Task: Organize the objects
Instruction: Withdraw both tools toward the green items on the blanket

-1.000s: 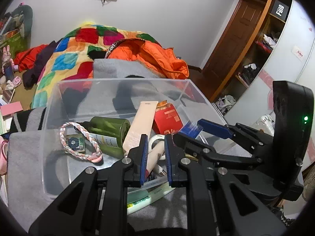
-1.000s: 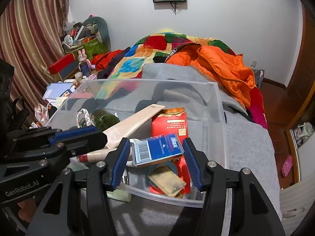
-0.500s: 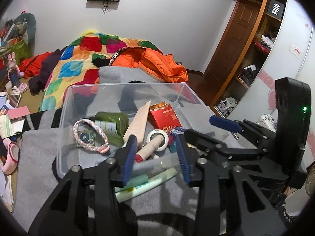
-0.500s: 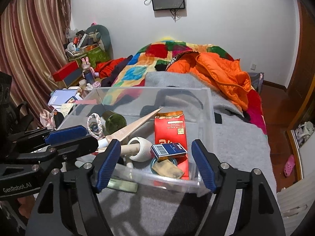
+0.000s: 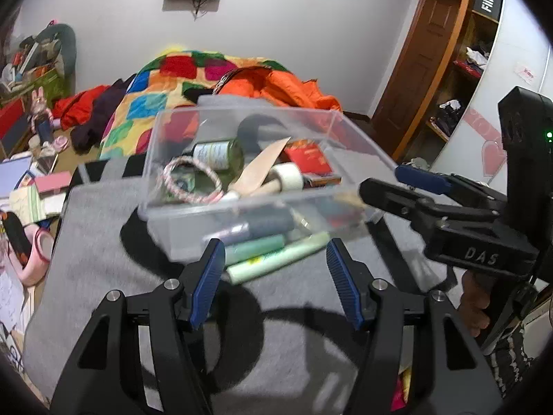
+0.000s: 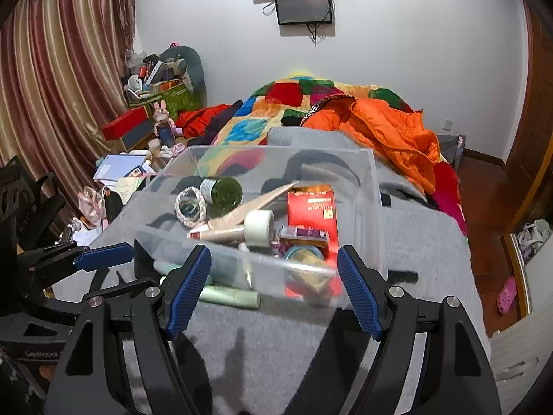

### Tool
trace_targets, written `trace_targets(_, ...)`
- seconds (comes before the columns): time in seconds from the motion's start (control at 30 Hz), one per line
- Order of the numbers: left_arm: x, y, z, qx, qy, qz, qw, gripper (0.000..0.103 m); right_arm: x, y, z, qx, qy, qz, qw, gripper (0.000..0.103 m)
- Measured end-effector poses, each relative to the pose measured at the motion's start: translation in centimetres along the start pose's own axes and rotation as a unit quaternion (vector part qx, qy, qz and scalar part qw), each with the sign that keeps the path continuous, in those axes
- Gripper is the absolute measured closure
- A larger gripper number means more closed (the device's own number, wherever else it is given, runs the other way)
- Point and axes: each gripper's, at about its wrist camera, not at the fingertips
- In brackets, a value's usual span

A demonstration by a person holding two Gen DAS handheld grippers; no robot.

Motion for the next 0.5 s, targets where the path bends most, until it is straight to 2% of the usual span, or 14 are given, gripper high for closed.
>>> trace_targets(0.27,-2.7,-2.0,-0.7,-0.028,0.015,0.031,0.9990,0.041,-0.5,-1.9,-0.2,-0.020,0.006,-0.004,1.000,0.031)
trace_targets(0.5,-3.8,-3.8,-1.2,-0.038,0.034,0.027,0.9983,0.041,-1.4,-3.5,-1.1,-0.030,0.017,0.000,0.999,0.031)
Point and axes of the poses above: each gripper's, at about its wrist camera, not at the fingertips, and z roughly against the way its jaws point, x to its right, y to its top, and after that the axes turned 15 degrees about z, right-handed
